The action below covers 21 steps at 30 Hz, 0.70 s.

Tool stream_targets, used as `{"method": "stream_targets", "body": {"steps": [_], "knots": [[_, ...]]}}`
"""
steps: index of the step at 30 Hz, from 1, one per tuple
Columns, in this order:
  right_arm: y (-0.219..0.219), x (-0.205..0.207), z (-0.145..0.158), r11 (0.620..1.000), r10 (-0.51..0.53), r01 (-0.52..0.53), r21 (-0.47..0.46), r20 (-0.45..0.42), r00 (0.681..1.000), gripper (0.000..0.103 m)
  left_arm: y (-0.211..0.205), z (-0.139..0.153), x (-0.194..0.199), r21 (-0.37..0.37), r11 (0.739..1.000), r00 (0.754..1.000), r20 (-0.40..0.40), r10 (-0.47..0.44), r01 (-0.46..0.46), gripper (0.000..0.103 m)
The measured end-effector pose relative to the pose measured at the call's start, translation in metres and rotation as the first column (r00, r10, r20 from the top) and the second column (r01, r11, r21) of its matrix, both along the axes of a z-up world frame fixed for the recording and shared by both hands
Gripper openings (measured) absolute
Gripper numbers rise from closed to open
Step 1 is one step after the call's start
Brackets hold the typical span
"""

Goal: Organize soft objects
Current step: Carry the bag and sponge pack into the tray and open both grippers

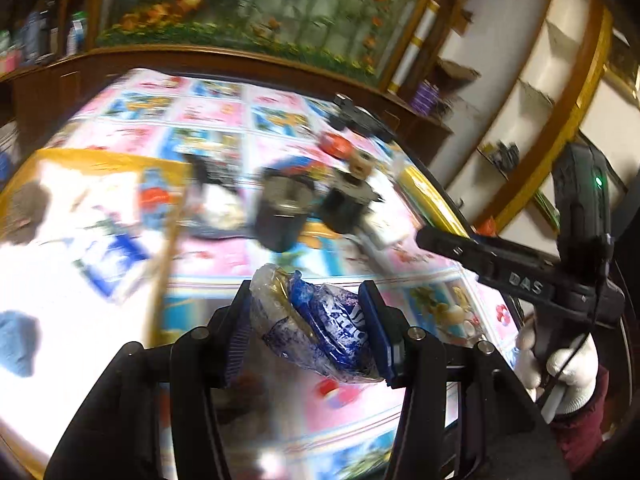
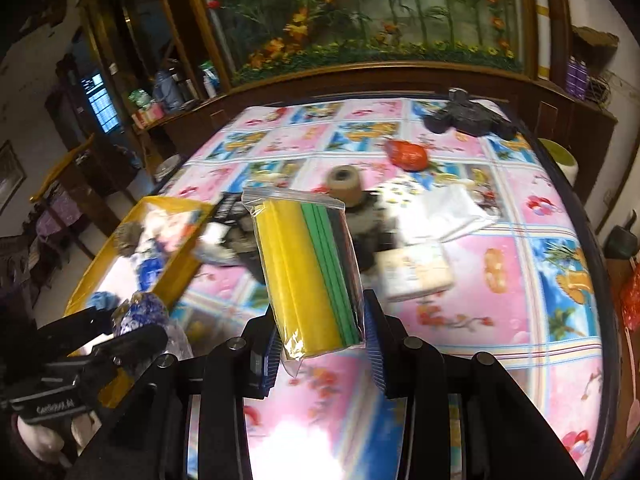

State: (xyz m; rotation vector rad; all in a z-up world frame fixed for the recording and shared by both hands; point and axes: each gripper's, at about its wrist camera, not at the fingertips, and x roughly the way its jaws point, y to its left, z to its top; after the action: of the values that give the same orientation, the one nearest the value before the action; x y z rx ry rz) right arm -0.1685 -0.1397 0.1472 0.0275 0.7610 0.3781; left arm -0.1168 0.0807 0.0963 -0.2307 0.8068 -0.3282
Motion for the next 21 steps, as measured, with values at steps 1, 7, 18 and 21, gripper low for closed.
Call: {"method": "stream_targets", "body": {"steps": [1, 7, 18, 21], "knots": [[0.009, -0.004, 0.002, 1.0, 0.023, -0.023, 0.003, 0.0, 1.0, 0.036, 0.012, 0.002, -0.004, -0.003, 1.0, 1.0, 0.006, 0.026, -0.026, 0.05], [0.078, -0.017, 0.004, 0.987, 0.16, -0.16, -0.021, -0.004, 0.987, 0.036, 0.087, 0.002, -0.02, -0.027, 0.978, 0.979, 0.013, 0.206, -0.205, 0.05], [0.207, -0.013, -0.019, 0.923, 0.36, -0.37, -0.104, -0.1, 0.927, 0.036, 0.18, -0.006, -0.012, 0.031, 0.926, 0.927, 0.015, 0.375, -0.376, 0.05], [0.229, -0.002, -0.03, 0.913, 0.382, -0.397, -0.097, -0.148, 0.912, 0.036, 0.193, -0.011, 0.003, 0.081, 0.921, 0.925, 0.015, 0.381, -0.381, 0.05]]}}
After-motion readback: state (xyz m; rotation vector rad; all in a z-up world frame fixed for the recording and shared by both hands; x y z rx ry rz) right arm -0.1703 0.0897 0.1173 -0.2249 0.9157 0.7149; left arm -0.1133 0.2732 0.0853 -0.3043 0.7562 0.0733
